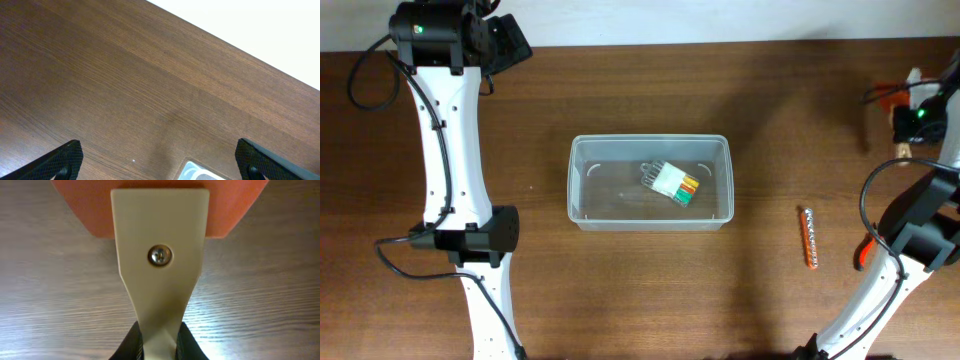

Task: Pack container
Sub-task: 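Lower the right gripper and grasp the scraper by its handle, then lift the scraper, carry it leftward and lower it into the container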

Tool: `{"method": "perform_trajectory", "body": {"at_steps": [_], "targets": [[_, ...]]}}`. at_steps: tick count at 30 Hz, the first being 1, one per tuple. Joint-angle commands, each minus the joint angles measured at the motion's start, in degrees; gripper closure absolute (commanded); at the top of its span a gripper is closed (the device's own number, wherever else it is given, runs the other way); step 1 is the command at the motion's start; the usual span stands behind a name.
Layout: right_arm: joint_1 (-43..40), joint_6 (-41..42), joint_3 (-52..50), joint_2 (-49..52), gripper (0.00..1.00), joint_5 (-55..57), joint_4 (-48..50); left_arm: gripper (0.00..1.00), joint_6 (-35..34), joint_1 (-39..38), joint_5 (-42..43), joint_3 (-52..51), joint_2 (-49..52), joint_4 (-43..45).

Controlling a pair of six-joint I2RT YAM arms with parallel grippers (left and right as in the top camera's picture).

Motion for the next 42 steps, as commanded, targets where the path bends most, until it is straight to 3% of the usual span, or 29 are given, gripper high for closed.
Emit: {"method": "perform_trajectory", "body": {"at_steps": [1, 8, 17, 27, 42], "targets": [[0.5, 0.6, 7.9, -3.0, 0.93, -6.1, -2.8, 0.01, 0.5, 0.0, -0.5, 0.6, -1.4, 0.0], [5.3, -2.2, 17.7, -9.2, 0.92, -12.8, -9.2, 0.01, 0.5, 0.0, -0.4, 0.6, -1.4, 0.0], [19.5, -2.8, 17.8, -16.4, 0.92, -14.0, -10.7, 0.01, 0.5, 0.0, -0.5, 0.6, -1.4, 0.0], [36.2, -7.4, 17.6, -16.7, 0.92, -14.0, -12.9, 0.01, 0.5, 0.0, -0.4, 0.6, -1.4, 0.0], [49.1, -11.9, 17.5, -16.7, 0.92, -17.0, -20.8, 0.01, 0.5, 0.0, -0.5, 0.6, -1.4, 0.0]]}}
